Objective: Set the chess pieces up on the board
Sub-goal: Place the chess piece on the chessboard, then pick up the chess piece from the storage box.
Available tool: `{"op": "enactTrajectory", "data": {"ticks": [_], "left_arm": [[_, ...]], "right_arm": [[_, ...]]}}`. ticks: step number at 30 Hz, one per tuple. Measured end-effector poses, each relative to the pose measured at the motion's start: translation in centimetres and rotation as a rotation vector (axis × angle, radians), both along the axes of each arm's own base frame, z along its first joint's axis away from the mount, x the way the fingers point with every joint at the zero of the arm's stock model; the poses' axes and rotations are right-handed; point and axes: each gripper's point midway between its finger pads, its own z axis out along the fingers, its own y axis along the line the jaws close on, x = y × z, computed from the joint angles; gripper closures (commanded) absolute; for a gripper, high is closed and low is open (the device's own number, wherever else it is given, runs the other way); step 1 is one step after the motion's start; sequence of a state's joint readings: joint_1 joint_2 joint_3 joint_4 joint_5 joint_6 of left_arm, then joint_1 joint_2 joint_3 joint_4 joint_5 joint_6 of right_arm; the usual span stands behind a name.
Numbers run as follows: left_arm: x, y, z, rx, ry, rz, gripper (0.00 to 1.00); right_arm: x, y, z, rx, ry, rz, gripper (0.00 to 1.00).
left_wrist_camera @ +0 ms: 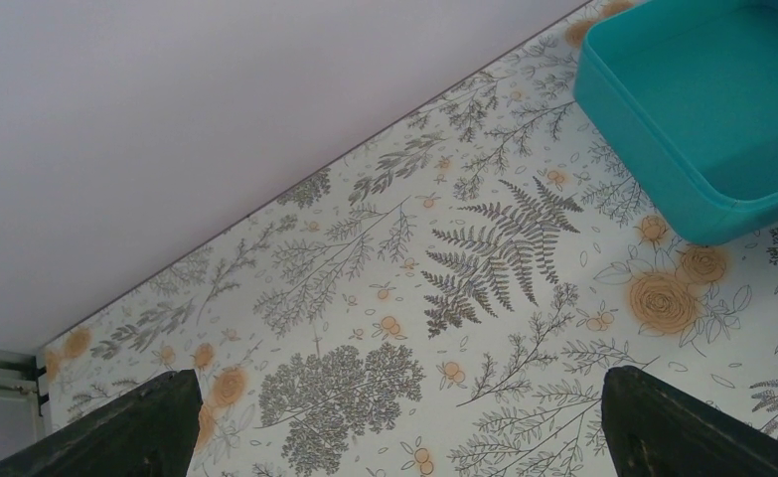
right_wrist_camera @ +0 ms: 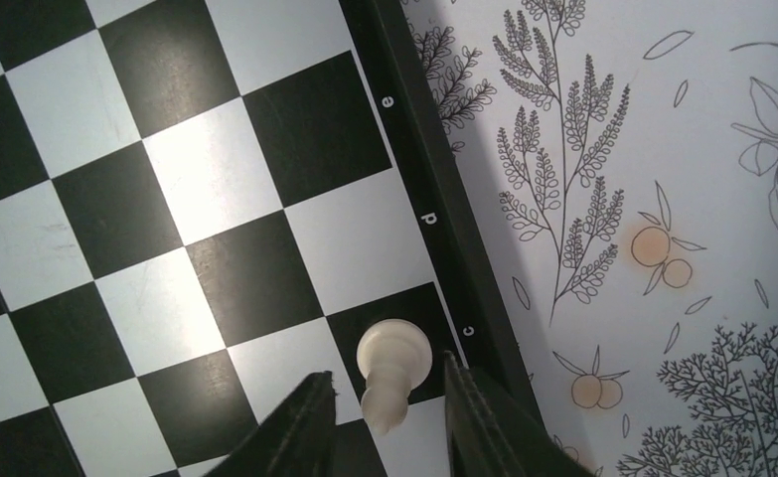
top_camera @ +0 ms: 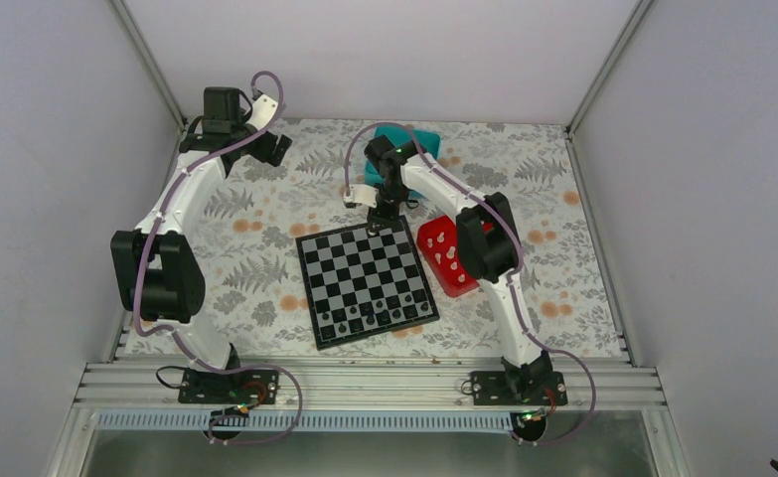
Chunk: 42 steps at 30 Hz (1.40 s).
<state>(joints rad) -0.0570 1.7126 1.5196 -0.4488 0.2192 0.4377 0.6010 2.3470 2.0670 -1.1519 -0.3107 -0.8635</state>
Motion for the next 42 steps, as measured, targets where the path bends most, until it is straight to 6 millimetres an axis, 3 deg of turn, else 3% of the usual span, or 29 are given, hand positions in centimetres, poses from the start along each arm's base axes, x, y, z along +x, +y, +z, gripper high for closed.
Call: {"op": "enactTrajectory", "data": {"ticks": [8, 12, 14, 18, 20, 22, 24, 26, 29, 31, 34, 42], "left_arm": [[0.0, 0.0, 0.0, -0.001, 0.0, -0.002, 0.0], [0.0, 0.0, 0.0, -0.001, 0.0, -0.002, 0.0], [0.0, -0.1, 0.0, -0.002, 0.0, -0.002, 0.0], [0.0, -0.1, 0.0, -0.003, 0.001, -0.005, 0.0], [-0.1, -0.2, 0.0, -0.007, 0.002, -0.009, 0.0], [-0.1, -0.3, 0.0, -0.012, 0.002, -0.016, 0.0], [-0.1, -0.4, 0.1, -0.015, 0.002, -0.021, 0.0], [-0.1, -0.5, 0.2, -0.017, -0.001, -0.025, 0.0], [0.0, -0.6, 0.5, -0.019, -0.008, -0.031, 0.0], [0.1, -0.7, 0.7, -0.023, -0.013, -0.035, 0.0], [0.4, -0.9, 1.2, -0.028, -0.023, -0.042, 0.0], [0.9, -1.1, 0.3, -0.038, -0.003, -0.051, 0.0]], "right_arm": [[0.0, -0.1, 0.3, -0.001, -0.008, -0.001, 0.5], [-0.5, -1.0, 2.4, 0.005, -0.017, -0.007, 0.48], [-1.0, -2.0, 4.4, 0.021, -0.028, -0.019, 0.48], [-0.4, -5.7, 9.8, 0.089, -0.084, -0.091, 0.47], [0.6, -9.5, 12.6, 0.12, -0.135, -0.168, 0.47], [1.3, -13.7, 13.9, 0.125, -0.172, -0.258, 0.47], [1.4, -18.2, 13.7, 0.105, -0.176, -0.355, 0.47], [1.0, -21.9, 12.1, 0.067, -0.151, -0.434, 0.48], [-0.6, -25.0, 8.0, 0.002, -0.068, -0.501, 0.49], [-2.4, -25.4, 5.3, -0.034, -0.003, -0.506, 0.5], [-3.8, -25.0, 3.8, -0.04, 0.039, -0.496, 0.51], [-2.8, -22.6, 6.0, 0.034, -0.071, -0.458, 0.5]]}}
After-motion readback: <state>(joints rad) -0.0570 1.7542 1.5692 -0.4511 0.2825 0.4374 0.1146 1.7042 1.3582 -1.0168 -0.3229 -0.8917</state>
